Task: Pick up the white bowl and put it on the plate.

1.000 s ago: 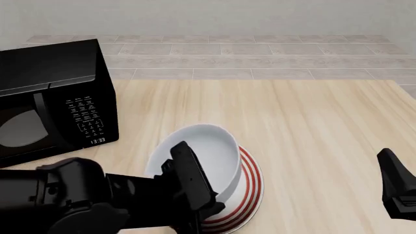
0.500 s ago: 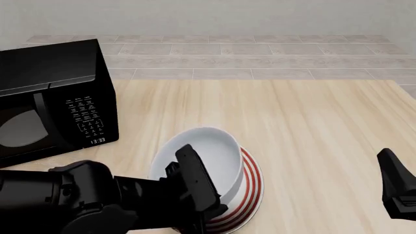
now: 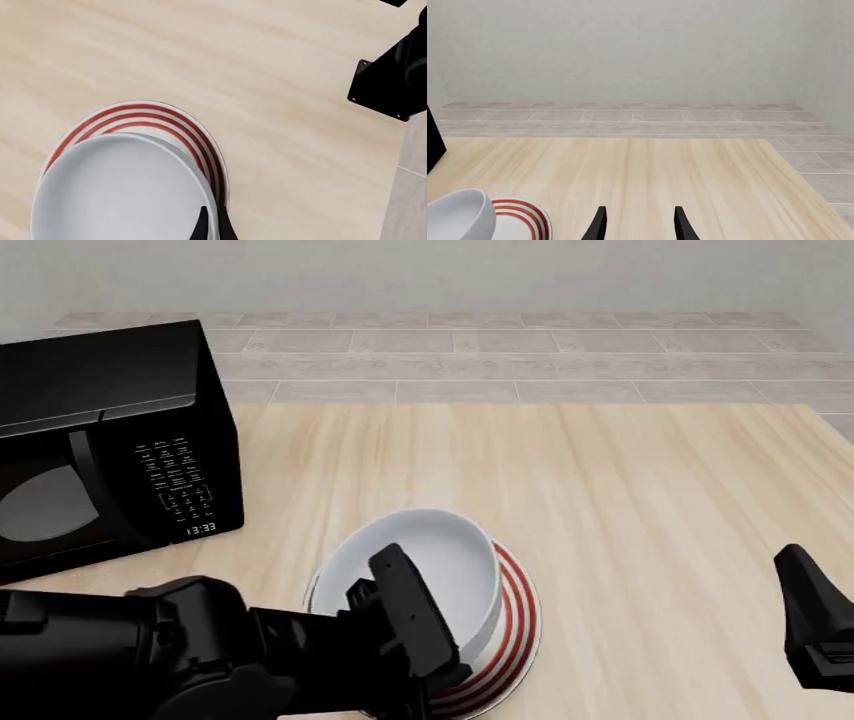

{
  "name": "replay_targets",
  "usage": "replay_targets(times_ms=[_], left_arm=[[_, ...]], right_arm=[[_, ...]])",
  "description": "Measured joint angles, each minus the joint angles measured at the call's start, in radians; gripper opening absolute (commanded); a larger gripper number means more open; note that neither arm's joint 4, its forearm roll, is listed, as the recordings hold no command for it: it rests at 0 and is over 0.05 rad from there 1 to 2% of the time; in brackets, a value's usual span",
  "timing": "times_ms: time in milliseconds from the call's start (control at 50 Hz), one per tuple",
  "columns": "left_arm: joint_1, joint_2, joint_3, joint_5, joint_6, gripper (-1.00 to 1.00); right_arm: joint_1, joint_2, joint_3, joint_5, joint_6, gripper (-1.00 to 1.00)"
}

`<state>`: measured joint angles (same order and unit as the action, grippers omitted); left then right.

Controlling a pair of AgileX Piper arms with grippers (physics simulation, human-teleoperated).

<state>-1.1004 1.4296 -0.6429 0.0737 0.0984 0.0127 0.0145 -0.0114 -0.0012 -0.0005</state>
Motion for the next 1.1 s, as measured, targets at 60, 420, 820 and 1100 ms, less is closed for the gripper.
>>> replay_targets(times_ms=[60,420,820,1100], left_arm=[[0.002,0.006,-0.001,-0.004,-0.002,-1.00],[0.009,0.036,-0.007,-0.019,-0.005,-1.00],[0.035,0.065,-0.032,-0.010,0.010,-1.00],[0.040,0.071,-0.036,-0.010,0.012,-1.00]], right_arm=[[0.000,0.000,0.000,0.000,0.000,1.00],[0.000,0.000,0.000,0.000,0.000,1.00],[0.000,0.000,0.000,0.000,0.000,1.00],[0.000,0.000,0.000,0.000,0.000,1.00]])
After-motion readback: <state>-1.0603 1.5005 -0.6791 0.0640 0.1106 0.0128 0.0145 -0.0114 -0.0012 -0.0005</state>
